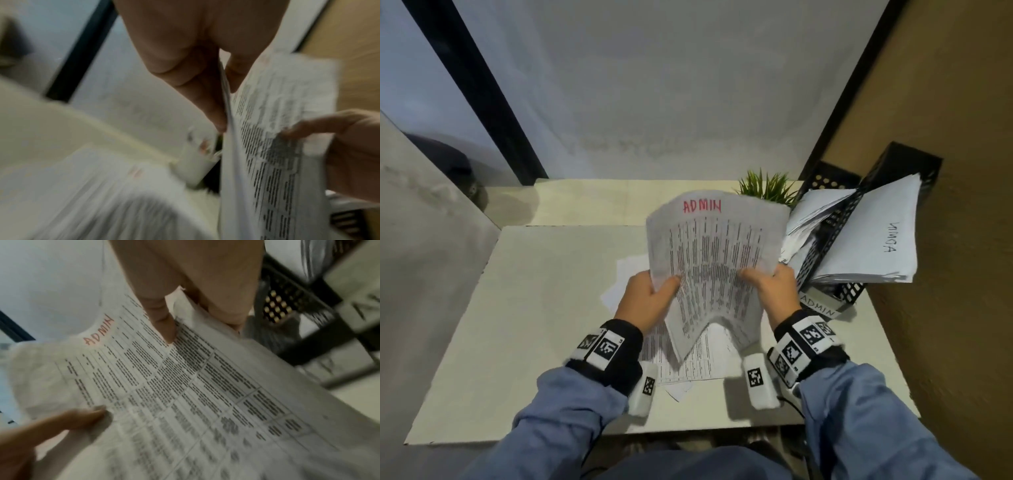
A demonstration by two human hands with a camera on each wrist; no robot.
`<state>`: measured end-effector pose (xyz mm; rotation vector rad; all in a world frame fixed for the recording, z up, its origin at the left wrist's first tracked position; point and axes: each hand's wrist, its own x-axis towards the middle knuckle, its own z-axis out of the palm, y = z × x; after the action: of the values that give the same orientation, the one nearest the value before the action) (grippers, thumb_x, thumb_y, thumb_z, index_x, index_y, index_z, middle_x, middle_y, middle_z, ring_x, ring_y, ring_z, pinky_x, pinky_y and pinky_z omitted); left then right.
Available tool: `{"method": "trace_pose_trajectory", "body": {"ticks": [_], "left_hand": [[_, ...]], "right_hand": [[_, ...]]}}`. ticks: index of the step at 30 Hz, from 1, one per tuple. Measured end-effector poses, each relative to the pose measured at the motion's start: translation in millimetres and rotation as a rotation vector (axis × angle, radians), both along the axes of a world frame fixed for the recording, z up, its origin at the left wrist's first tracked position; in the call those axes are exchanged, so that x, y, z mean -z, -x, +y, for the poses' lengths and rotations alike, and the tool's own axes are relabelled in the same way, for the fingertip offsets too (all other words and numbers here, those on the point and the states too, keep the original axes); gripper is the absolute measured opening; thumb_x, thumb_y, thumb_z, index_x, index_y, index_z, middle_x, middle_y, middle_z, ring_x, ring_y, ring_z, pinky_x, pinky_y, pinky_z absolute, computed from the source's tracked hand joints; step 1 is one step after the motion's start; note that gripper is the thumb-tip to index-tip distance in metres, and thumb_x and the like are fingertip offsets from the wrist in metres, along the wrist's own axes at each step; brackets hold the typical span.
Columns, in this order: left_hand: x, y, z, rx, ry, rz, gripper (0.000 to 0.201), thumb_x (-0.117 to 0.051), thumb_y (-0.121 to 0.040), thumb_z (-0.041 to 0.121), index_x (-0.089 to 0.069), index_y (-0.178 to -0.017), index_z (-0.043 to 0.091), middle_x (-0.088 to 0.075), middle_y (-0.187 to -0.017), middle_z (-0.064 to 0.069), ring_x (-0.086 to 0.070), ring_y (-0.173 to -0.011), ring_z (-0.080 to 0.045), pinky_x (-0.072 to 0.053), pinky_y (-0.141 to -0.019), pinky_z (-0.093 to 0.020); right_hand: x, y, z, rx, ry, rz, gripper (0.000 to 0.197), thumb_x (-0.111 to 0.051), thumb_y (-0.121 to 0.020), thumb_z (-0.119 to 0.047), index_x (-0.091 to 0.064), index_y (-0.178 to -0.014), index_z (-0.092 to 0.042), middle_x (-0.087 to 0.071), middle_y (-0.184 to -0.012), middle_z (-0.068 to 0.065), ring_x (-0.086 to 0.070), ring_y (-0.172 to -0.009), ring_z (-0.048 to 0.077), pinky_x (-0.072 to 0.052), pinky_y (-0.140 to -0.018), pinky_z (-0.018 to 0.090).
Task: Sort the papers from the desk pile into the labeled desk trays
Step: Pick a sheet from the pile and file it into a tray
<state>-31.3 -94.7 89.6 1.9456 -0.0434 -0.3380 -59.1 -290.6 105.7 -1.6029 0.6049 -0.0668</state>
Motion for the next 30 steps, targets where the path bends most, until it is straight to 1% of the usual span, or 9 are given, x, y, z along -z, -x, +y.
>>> {"method": "trace_pose_trajectory", "body": {"ticks": [3, 7, 9, 12, 16, 19, 22, 26, 30], "left_hand": [[-50.7, -4.5, -22.2, 0.115, -0.039, -0.168, 0.038, -0.055, -0.090, 0.022, -0.050, -0.060, -0.001, -0.041, -0.055, -0.006, -0.036, -0.048, -0.014, -0.032, -0.051, -0.024], [-115.0, -4.4, -59.0, 0.230, -0.048, -0.426, 0.030, -0.053, -0.086, 0.013, -0.051, -0.058, 0.002, -0.052, -0.053, -0.013, -0.043, -0.050, -0.020, -0.031, -0.051, -0.028], [-136.6, -3.5, -80.6, 0.258, -0.060, -0.527, 0.033, -0.053, -0.084, 0.006, -0.043, -0.053, 0.011, -0.047, -0.050, -0.010, -0.040, -0.048, -0.018, -0.028, -0.050, -0.024], [-156.4, -1.9, -116.4, 0.281, -0.136, -0.677, 0.044, -0.051, -0.081, 0.000, -0.028, -0.053, 0.025, -0.030, -0.048, 0.009, -0.027, -0.044, -0.009, -0.020, -0.044, -0.020], [-155.0, -1.3, -164.4, 0.327, -0.192, -0.782, 0.016, -0.048, -0.081, 0.002, -0.061, -0.081, 0.011, -0.038, -0.055, 0.010, -0.034, -0.046, -0.004, -0.030, -0.045, -0.013], [-142.2, -2.5, -199.4, 0.388, -0.225, -0.807, 0.033, -0.045, -0.080, 0.004, -0.062, -0.108, 0.010, -0.066, -0.079, -0.008, -0.057, -0.064, -0.023, -0.045, -0.057, -0.025], [-126.0, -3.0, -229.3, 0.423, -0.210, -0.767, 0.039, -0.045, -0.081, 0.003, -0.057, -0.118, 0.009, -0.068, -0.099, -0.015, -0.062, -0.087, -0.032, -0.049, -0.072, -0.035], [-103.2, -2.6, -260.7, 0.452, -0.270, -0.677, 0.051, -0.045, -0.080, 0.000, -0.048, -0.130, 0.008, -0.062, -0.117, -0.021, -0.060, -0.100, -0.039, -0.050, -0.086, -0.041], [-77.7, -7.8, -281.4, 0.444, -0.229, -0.588, 0.055, -0.043, -0.080, -0.003, -0.045, -0.133, 0.011, -0.062, -0.115, -0.023, -0.059, -0.101, -0.040, -0.049, -0.088, -0.045]], "right_hand": [[-35.0, 0.6, -42.8, 0.042, 0.068, -0.200, 0.026, -0.062, -0.084, -0.001, -0.061, -0.108, -0.010, -0.066, -0.090, -0.002, -0.063, -0.083, 0.007, -0.053, -0.063, 0.010], [-53.6, 11.2, -110.9, 0.356, 0.345, -0.282, 0.039, -0.066, -0.081, -0.014, -0.058, -0.119, -0.017, -0.064, -0.097, 0.001, -0.062, -0.091, 0.017, -0.054, -0.083, 0.031], [-51.9, 17.6, -140.6, 0.572, 0.552, -0.095, 0.054, -0.065, -0.079, -0.023, -0.049, -0.130, -0.017, -0.053, -0.123, 0.010, -0.050, -0.116, 0.029, -0.044, -0.099, 0.048], [-39.7, 26.1, -169.3, 0.531, 0.523, 0.329, 0.076, -0.069, -0.073, -0.039, -0.040, -0.138, -0.010, -0.038, -0.142, 0.017, -0.035, -0.131, 0.036, -0.032, -0.109, 0.052], [-21.6, 26.4, -180.0, 0.436, 0.273, 0.254, 0.034, -0.069, -0.068, -0.022, -0.068, -0.099, -0.008, -0.070, -0.103, 0.015, -0.067, -0.093, 0.031, -0.054, -0.088, 0.045], [-26.9, 27.5, -180.0, 0.413, 0.341, 0.171, 0.021, -0.060, -0.078, -0.011, -0.067, -0.097, -0.007, -0.071, -0.097, 0.013, -0.066, -0.089, 0.030, -0.054, -0.079, 0.039], [-35.7, 30.6, -183.1, 0.351, 0.434, 0.102, 0.006, -0.056, -0.084, -0.011, -0.061, -0.088, -0.011, -0.065, -0.088, 0.012, -0.062, -0.084, 0.032, -0.051, -0.073, 0.038], [-44.8, 31.1, -185.9, 0.351, 0.566, 0.112, 0.017, -0.055, -0.085, -0.020, -0.061, -0.099, -0.011, -0.066, -0.097, 0.017, -0.063, -0.087, 0.031, -0.052, -0.074, 0.039], [-63.4, 30.2, -183.6, 0.253, 0.494, 0.304, 0.036, -0.042, -0.096, -0.021, -0.057, -0.121, 0.000, -0.058, -0.125, 0.021, -0.053, -0.118, 0.033, -0.041, -0.096, 0.035]]}}
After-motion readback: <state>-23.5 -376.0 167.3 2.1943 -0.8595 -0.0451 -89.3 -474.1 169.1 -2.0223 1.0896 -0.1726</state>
